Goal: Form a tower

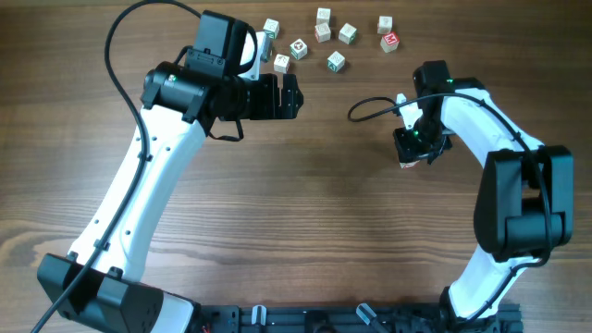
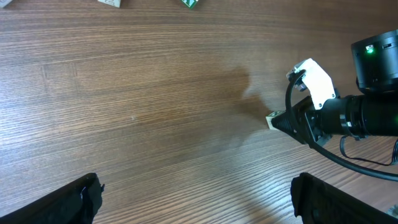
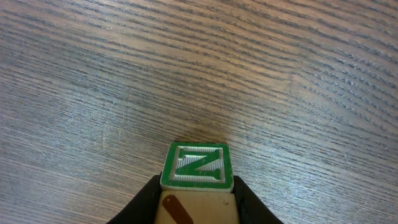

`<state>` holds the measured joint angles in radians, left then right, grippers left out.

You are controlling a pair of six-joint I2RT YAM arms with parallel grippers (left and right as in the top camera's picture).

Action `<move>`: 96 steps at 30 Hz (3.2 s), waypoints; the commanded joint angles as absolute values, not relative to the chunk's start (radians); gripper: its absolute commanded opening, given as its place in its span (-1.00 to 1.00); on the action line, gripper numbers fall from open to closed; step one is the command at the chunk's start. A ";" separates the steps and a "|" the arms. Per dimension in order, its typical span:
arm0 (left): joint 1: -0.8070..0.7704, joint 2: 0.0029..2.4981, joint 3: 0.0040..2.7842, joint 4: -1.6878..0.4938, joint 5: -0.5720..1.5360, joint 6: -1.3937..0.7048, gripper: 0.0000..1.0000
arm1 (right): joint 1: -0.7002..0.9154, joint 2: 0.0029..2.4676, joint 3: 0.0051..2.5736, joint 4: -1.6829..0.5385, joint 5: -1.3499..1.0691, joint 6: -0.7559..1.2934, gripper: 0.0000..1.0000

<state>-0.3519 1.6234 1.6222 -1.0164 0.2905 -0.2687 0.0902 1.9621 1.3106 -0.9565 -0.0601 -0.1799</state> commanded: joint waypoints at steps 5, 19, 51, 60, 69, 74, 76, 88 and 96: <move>-0.355 1.625 1.619 -1.017 0.302 -0.274 1.00 | 0.092 1.990 1.308 -0.993 -0.009 -0.093 -0.77; -0.355 1.625 1.619 -1.017 0.302 -0.274 1.00 | 0.093 1.990 1.354 -0.952 0.015 0.173 -0.87; -0.355 1.625 1.619 -1.017 0.302 -0.274 1.00 | 0.093 1.991 1.338 -0.947 -0.015 0.183 -0.39; -0.355 1.625 1.619 -1.017 0.302 -0.274 1.00 | 0.093 1.991 1.341 -0.973 -0.015 0.183 -0.36; -0.355 1.625 1.619 -1.017 0.302 -0.274 1.00 | 0.093 1.991 1.341 -0.976 -0.015 0.183 -0.13; -0.355 1.625 1.619 -1.017 0.302 -0.274 1.00 | 0.091 1.991 1.341 -0.963 -0.015 0.183 -0.17; -0.355 1.625 1.619 -1.017 0.302 -0.274 1.00 | 0.091 1.991 1.341 -0.964 -0.015 0.183 -0.34; -0.355 1.625 1.619 -1.017 0.302 -0.274 1.00 | 0.091 1.991 1.341 -0.964 -0.015 0.179 -0.21; -0.355 1.625 1.619 -1.017 0.302 -0.273 1.00 | 0.091 1.991 1.341 -0.962 -0.015 0.179 -0.18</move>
